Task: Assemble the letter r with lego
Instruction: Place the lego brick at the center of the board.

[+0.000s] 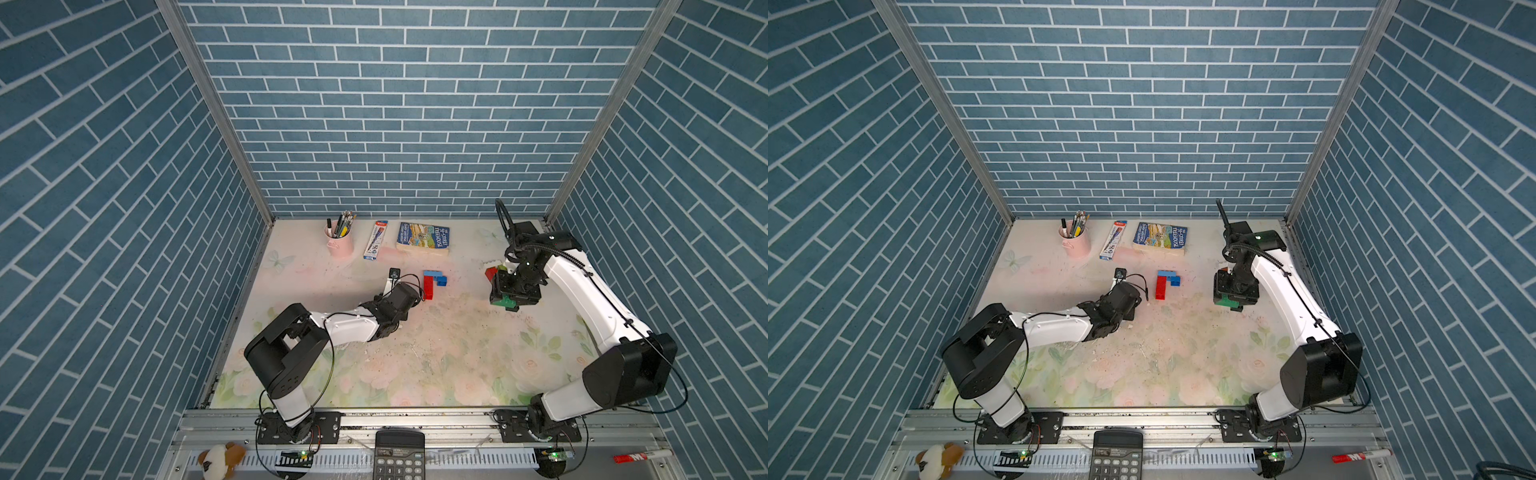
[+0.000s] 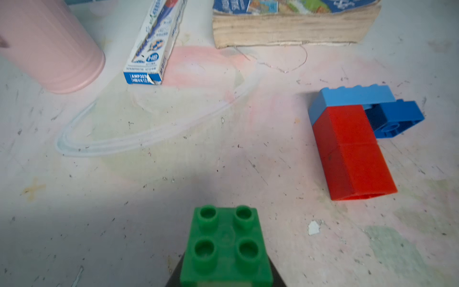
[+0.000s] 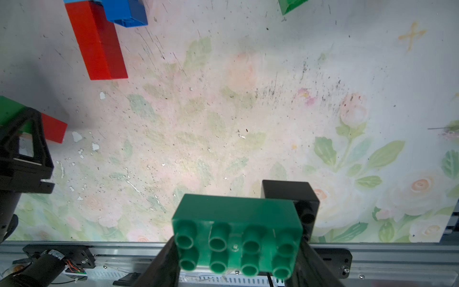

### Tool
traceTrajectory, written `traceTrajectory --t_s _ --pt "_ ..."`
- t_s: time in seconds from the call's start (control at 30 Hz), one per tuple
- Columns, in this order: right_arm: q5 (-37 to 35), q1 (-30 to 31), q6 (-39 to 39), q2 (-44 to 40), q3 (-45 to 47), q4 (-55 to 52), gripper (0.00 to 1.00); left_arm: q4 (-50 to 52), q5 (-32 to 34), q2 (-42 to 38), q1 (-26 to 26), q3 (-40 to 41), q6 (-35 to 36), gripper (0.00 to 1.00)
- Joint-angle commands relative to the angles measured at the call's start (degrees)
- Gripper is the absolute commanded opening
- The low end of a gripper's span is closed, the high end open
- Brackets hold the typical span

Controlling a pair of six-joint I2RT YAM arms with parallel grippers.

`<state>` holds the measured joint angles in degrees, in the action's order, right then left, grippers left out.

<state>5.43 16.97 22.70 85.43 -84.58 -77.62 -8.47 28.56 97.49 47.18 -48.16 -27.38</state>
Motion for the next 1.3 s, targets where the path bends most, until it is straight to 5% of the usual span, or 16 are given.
traceTrajectory --t_s 0.0,0.47,1.27 --pt "-2.0 -0.2 0.8 -3.0 2.1 -2.6 0.25 -17.9 5.9 0.0 0.5 3.2 3.3 0.28" --pt "-3.6 0.8 2.3 -6.6 3.6 -6.0 0.25 -48.3 8.4 11.5 2.5 10.7 7.7 0.28" --pt "-5.4 2.2 3.1 -5.5 2.7 -6.8 0.25 -57.5 9.9 18.1 4.3 13.2 8.7 0.34"
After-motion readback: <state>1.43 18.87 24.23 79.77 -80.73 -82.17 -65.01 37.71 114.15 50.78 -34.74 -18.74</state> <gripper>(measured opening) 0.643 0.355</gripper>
